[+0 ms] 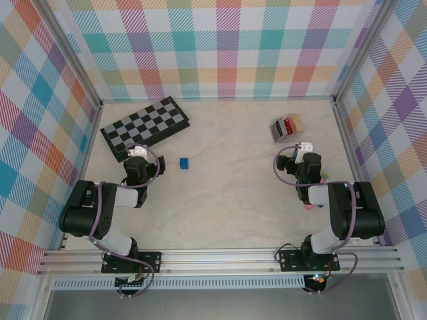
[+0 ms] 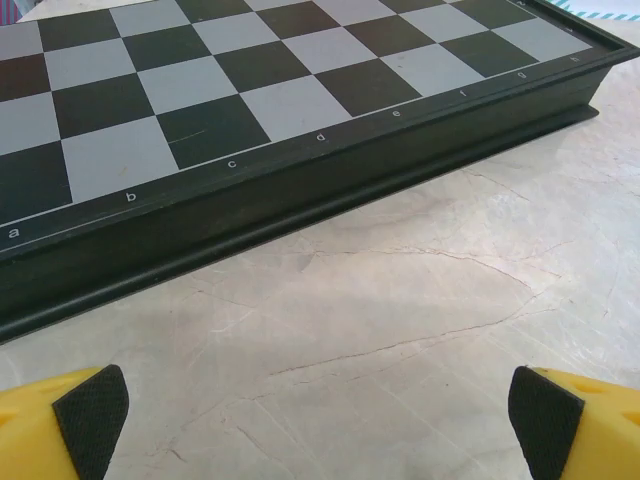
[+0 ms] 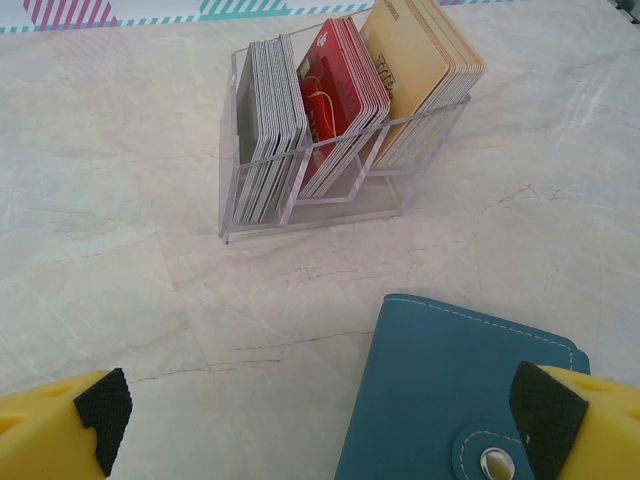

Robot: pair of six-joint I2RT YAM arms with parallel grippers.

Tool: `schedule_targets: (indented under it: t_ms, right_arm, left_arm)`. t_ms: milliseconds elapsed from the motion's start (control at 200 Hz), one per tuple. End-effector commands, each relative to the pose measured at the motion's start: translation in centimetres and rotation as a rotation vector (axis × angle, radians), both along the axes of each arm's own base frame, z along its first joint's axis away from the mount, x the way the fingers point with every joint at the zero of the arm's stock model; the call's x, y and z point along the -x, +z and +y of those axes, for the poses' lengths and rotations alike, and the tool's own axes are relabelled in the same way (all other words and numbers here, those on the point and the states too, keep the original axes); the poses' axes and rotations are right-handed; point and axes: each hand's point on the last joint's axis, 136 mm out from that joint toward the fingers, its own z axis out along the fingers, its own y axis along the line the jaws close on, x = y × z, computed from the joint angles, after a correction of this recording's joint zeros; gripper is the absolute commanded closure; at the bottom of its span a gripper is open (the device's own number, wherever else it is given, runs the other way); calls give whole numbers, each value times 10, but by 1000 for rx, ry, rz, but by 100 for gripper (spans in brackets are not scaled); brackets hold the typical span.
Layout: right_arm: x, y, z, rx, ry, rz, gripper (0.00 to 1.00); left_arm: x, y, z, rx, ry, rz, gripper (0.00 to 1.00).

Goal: Put the credit cards into the card holder
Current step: Move the card holder to the bottom-center of the table.

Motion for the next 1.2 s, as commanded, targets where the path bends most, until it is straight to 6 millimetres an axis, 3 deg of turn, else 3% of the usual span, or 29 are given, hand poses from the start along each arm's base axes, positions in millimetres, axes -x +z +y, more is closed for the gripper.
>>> schedule_targets:
  t_ms: [0, 795, 910, 1020, 1195]
  right_arm:
    - [-7, 14, 1, -19, 6, -50, 0]
    - [-7, 15, 1, -19, 8, -56, 0]
    - [-6, 26, 3, -21, 19, -67, 0]
    - [-1, 34, -6, -37, -46, 28, 0]
    - [7, 70, -18, -103, -148, 140, 0]
  left_arm:
    - [-6, 9, 5, -7, 7, -26, 0]
    - [-5, 10, -2, -3, -44, -32, 0]
    - [5, 24, 1, 3, -32, -100, 0]
    - [15, 44, 11, 16, 23, -102, 0]
    - [26, 82, 14, 94, 52, -102, 0]
